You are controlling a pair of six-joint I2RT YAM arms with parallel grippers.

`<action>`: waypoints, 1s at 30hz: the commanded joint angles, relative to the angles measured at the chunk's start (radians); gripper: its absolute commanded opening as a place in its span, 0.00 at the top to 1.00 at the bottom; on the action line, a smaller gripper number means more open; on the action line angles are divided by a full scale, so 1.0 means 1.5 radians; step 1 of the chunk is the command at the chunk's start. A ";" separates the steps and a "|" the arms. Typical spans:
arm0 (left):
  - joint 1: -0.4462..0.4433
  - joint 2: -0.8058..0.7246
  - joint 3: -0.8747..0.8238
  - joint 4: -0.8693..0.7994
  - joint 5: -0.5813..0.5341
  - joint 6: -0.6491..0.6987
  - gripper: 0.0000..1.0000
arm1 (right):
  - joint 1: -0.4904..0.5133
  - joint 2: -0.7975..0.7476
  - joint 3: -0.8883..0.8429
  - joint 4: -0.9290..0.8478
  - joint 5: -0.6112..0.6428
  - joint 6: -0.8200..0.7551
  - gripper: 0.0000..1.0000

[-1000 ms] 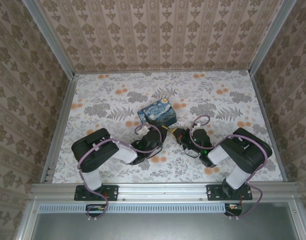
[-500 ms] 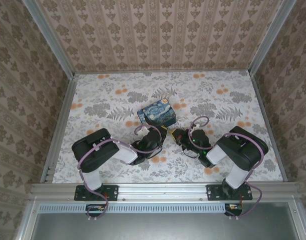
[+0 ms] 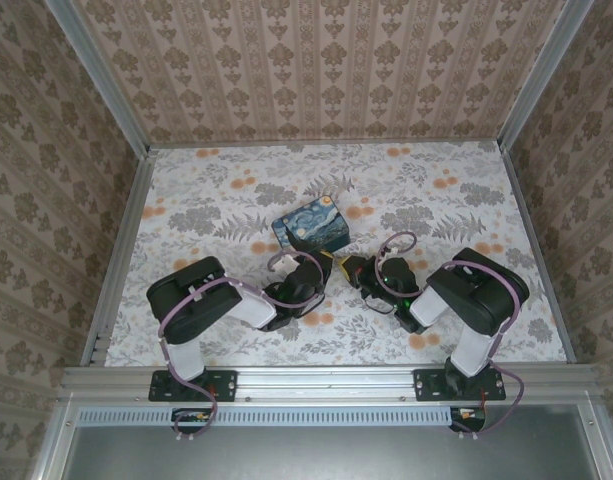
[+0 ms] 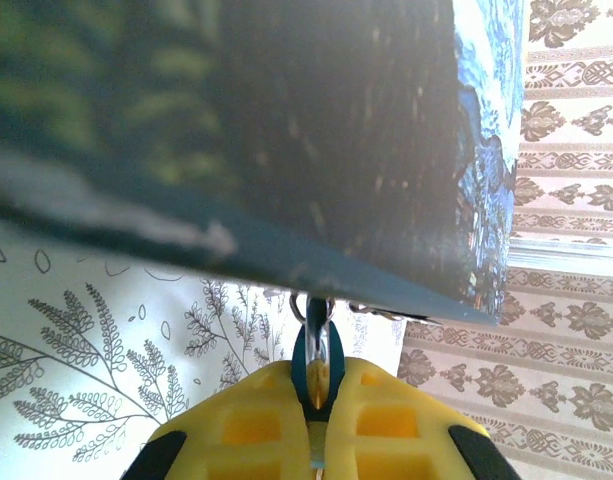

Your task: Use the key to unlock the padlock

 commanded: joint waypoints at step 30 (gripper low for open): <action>-0.024 0.047 -0.003 0.072 0.073 -0.008 1.00 | -0.009 0.034 0.077 0.038 -0.103 0.036 1.00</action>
